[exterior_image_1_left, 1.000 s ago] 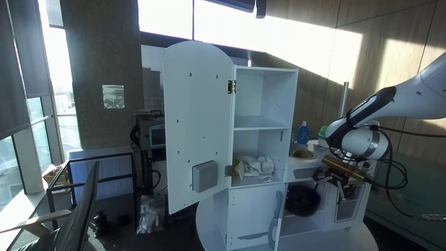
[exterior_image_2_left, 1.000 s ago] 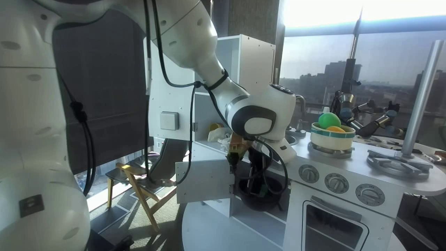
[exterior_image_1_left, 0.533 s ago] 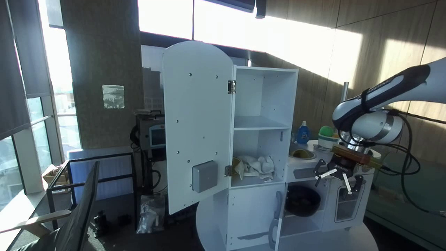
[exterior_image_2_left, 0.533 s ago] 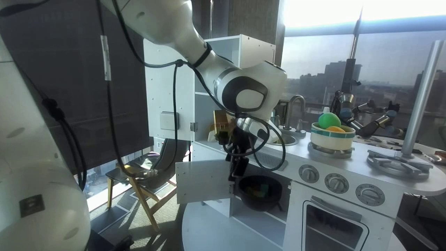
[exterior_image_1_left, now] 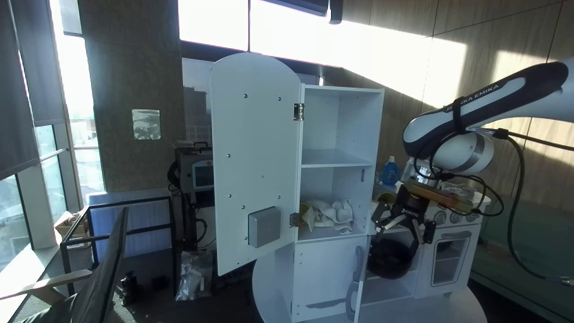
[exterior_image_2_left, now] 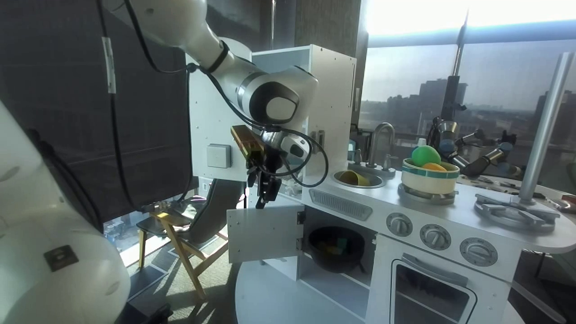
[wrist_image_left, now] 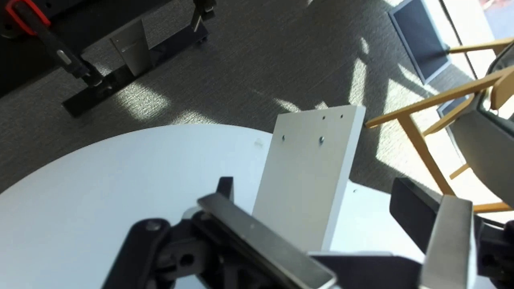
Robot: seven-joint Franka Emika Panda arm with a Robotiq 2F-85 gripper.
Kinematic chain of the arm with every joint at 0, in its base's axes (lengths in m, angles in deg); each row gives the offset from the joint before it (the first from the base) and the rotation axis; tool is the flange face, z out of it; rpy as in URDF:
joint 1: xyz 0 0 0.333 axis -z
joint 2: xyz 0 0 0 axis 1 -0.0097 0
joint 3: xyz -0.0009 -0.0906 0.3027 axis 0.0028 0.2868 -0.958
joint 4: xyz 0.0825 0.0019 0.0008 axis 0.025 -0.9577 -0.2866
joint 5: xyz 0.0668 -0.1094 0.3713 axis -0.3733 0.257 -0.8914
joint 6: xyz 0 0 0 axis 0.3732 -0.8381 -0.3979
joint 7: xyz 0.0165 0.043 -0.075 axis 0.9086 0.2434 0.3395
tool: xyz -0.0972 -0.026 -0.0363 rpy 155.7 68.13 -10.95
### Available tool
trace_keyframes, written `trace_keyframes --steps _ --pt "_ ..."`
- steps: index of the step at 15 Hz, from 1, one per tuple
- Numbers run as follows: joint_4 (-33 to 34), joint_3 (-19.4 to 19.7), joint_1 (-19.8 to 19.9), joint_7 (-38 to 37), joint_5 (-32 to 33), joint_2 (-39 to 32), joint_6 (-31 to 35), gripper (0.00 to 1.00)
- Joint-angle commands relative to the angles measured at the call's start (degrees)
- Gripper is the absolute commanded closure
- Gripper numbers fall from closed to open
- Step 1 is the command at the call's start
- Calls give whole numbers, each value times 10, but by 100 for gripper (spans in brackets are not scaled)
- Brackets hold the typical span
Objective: Open the door of the cabinet under the sink, then put the black bowl in the same cabinet and close the door
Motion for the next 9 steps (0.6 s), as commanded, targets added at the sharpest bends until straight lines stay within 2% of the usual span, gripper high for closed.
trace_keyframes --steps 1,9 --pt "-11 -23 -35 44 -30 2 18 0" --pt "2 -81 -111 85 -76 -58 150 0"
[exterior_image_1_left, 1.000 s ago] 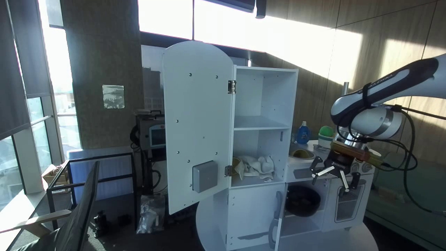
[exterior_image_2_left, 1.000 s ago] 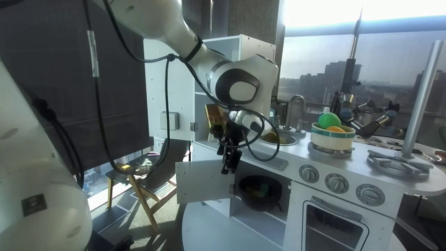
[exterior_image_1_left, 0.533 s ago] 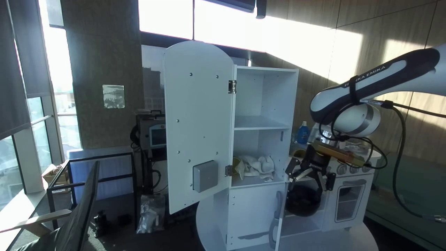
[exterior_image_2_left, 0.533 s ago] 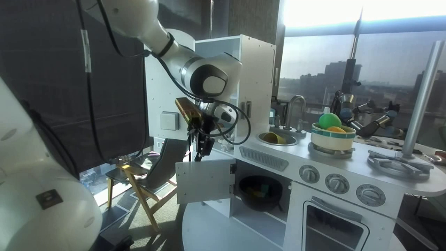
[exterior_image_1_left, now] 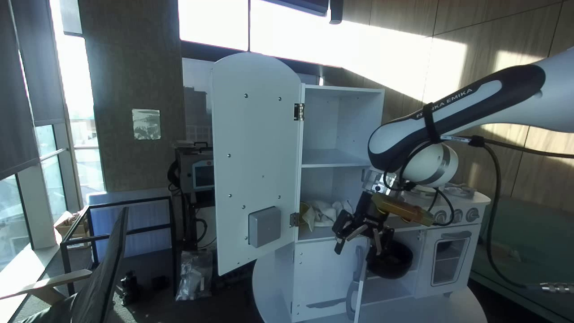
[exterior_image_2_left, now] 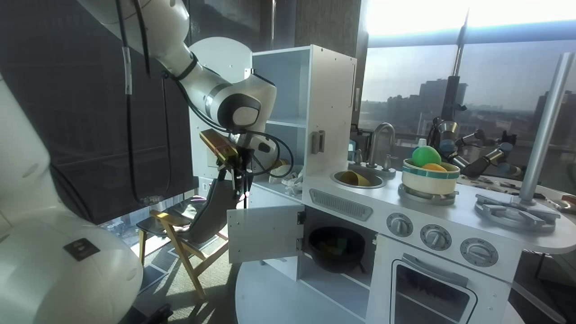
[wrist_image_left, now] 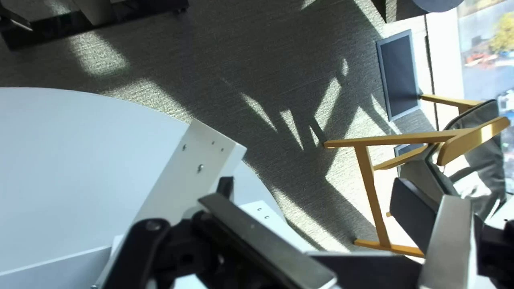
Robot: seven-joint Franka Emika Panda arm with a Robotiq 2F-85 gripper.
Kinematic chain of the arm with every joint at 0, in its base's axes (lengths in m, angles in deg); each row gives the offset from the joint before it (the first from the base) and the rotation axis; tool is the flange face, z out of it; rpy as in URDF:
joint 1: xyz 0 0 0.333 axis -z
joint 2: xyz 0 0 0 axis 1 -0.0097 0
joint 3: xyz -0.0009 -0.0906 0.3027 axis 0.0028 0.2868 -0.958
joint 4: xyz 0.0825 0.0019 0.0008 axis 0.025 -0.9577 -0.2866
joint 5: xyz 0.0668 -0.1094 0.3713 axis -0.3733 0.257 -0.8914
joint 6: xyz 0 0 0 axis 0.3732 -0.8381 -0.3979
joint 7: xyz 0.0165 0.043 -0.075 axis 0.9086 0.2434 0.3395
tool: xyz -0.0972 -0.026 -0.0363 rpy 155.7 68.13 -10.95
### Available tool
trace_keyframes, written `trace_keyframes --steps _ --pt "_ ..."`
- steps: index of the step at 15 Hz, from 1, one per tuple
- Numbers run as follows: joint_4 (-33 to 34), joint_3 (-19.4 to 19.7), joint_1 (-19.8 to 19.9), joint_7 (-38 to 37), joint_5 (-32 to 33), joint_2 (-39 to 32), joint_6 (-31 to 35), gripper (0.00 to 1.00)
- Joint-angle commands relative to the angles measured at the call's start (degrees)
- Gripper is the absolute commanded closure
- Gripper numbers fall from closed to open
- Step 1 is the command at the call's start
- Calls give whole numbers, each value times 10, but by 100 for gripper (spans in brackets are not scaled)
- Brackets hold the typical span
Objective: Open the door of the cabinet under the sink, then put the black bowl in the same cabinet and close the door
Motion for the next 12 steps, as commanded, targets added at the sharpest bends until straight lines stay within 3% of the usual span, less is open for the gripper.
trace_keyframes --steps 1,6,12 --pt "11 -16 -25 28 -27 -41 56 0" --pt "5 -20 -38 71 -53 -90 113 0" --pt "-10 -17 -19 77 -5 -110 170 0"
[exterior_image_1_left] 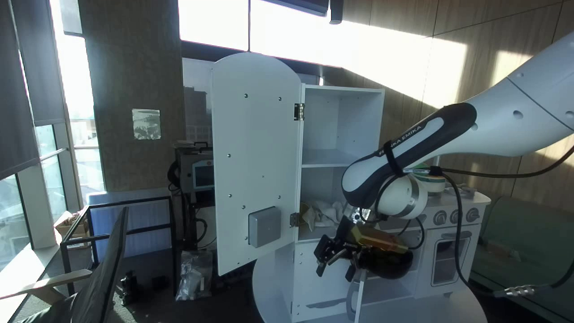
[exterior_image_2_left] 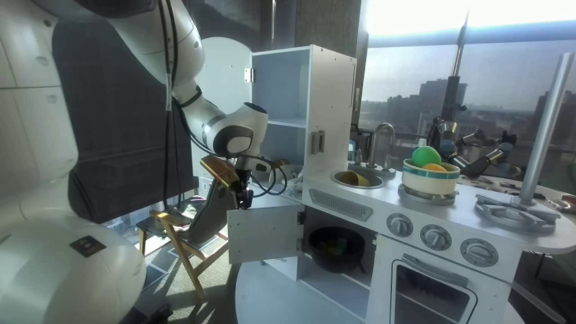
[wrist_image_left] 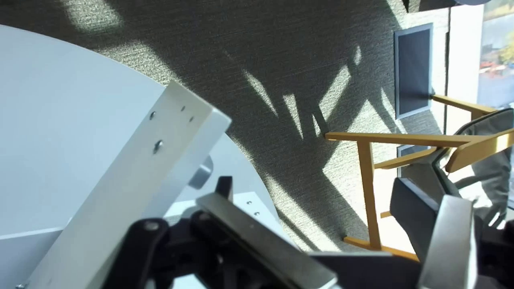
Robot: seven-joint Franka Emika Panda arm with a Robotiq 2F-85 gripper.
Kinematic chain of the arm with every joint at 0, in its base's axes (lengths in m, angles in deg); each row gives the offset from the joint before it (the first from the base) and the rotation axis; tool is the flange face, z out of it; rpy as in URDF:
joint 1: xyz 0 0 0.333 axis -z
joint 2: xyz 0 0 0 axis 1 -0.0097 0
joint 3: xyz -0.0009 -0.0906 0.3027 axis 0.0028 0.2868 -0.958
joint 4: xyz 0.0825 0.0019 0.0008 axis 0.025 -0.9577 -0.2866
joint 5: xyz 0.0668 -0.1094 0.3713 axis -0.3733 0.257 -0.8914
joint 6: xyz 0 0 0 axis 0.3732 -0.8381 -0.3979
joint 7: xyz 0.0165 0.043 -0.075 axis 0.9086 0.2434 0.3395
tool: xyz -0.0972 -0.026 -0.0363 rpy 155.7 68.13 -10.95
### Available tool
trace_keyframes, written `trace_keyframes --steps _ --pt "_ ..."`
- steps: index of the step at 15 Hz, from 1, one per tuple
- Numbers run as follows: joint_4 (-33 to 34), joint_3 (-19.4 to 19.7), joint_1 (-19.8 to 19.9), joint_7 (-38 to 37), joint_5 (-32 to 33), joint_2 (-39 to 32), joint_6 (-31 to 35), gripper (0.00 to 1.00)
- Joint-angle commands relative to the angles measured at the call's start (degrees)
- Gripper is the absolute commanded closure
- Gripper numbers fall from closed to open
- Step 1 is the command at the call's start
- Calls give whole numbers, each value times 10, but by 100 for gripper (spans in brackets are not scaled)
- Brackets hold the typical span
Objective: Open the door of the cabinet under the sink, then put the black bowl in the same cabinet and close the door
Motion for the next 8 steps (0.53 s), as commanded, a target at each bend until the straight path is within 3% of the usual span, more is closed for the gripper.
trace_keyframes --steps 1,8 --pt "-19 6 15 5 27 19 10 0" --pt "-70 29 50 -10 104 89 17 0"
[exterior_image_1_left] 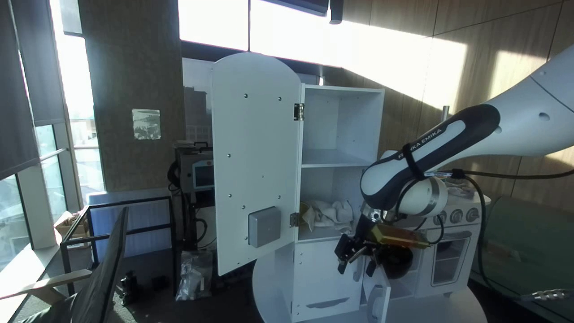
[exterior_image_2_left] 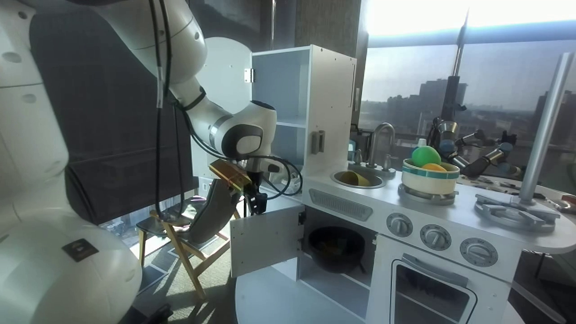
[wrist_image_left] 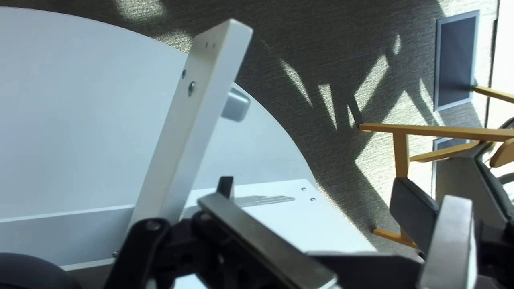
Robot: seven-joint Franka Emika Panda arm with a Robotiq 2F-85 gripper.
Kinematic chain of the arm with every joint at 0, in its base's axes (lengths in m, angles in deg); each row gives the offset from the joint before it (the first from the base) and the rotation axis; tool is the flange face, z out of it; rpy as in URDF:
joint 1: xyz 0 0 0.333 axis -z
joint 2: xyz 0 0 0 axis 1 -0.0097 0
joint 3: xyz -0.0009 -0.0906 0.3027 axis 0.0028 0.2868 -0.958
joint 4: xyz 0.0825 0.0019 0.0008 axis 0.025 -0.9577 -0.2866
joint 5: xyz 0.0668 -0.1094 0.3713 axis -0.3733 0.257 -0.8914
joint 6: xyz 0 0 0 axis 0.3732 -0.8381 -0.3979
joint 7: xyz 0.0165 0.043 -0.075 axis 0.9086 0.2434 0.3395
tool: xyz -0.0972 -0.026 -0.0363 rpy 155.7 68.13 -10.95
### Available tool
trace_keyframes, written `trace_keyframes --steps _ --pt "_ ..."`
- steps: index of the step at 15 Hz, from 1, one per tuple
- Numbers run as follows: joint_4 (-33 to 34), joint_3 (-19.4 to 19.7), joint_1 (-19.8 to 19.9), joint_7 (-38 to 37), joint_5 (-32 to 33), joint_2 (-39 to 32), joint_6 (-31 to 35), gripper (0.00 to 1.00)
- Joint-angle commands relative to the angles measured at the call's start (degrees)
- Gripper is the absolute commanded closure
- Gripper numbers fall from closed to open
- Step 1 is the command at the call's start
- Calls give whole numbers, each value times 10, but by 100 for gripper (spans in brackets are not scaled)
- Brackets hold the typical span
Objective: Open the door of the cabinet under the sink, then put the black bowl in the same cabinet and close the door
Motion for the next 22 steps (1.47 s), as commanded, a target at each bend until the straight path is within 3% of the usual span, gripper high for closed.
trace_keyframes --steps 1,10,15,18,22 --pt "-39 9 20 -16 49 58 28 0" --pt "-93 16 76 -98 163 49 92 0" --pt "-110 10 116 -175 245 33 164 0" --pt "-115 -5 164 -257 340 17 243 0" --pt "-108 -30 230 -381 471 23 244 0"
